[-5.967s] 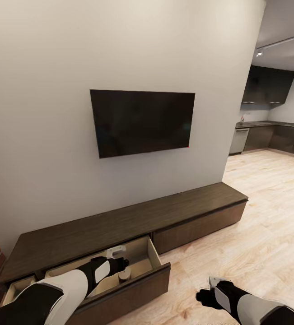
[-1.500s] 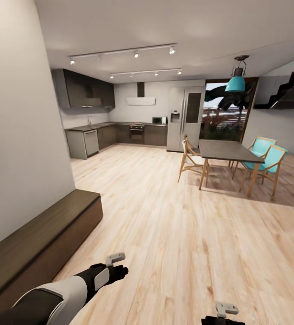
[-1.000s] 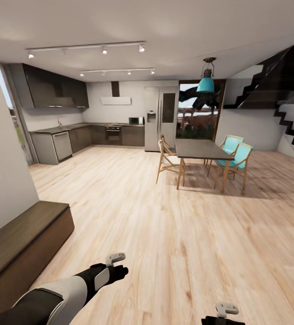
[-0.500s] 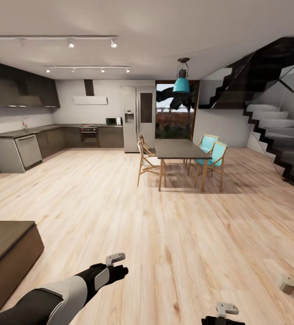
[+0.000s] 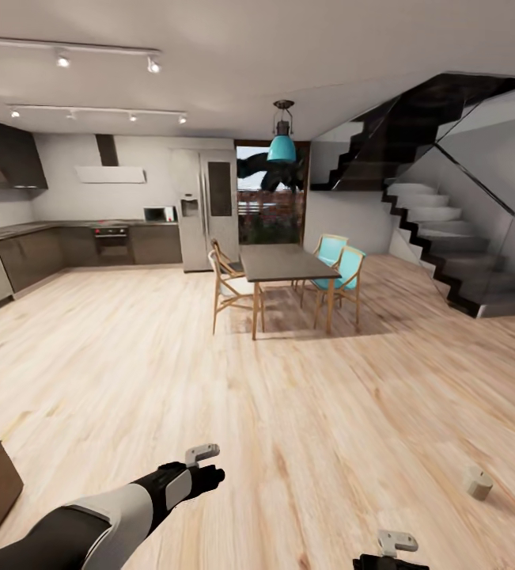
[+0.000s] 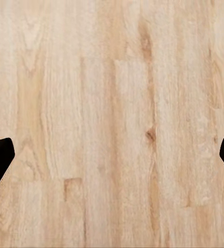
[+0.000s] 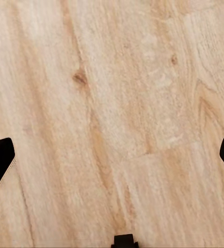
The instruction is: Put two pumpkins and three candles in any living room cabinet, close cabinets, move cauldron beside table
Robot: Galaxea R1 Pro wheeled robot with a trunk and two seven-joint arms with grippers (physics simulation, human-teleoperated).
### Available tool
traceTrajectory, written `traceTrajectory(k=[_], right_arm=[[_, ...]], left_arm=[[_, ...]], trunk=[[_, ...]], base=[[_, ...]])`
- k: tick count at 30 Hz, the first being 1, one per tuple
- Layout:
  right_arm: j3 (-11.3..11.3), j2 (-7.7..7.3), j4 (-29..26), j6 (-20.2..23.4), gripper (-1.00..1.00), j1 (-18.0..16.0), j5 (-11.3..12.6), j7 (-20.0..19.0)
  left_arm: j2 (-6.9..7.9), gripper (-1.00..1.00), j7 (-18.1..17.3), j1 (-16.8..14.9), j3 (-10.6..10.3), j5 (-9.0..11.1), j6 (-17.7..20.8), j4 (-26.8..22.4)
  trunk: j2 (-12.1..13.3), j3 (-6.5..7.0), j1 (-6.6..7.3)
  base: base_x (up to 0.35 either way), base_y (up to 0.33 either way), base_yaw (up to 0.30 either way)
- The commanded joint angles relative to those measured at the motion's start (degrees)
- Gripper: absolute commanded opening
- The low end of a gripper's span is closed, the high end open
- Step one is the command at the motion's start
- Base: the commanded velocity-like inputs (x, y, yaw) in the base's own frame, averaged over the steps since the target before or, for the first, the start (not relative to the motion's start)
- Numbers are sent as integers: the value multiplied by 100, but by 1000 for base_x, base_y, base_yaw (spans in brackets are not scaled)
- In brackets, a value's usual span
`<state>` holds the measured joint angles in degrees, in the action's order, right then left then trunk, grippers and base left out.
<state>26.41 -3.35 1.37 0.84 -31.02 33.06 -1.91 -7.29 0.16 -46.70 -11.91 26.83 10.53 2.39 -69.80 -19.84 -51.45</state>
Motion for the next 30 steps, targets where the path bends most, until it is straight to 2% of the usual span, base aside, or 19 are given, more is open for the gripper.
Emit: traceTrajectory(k=[1,17,30], right_arm=[[48,1,13,7,100,-9,51,-20],[48,1,8,13,100,-9,51,-12],[31,10,3,15,100,-9,59,-18]], left_arm=[[-1,100,2,-6,-48,59,11,7],[-1,100,2,-6,-48,59,11,7],[-2,100,2,-6,-48,59,11,7]], trunk=[[-4,-6,-3],[-4,-52,-3],[-4,-151,-3]], base=[[246,255,-294],[237,261,-265],[247,253,12]])
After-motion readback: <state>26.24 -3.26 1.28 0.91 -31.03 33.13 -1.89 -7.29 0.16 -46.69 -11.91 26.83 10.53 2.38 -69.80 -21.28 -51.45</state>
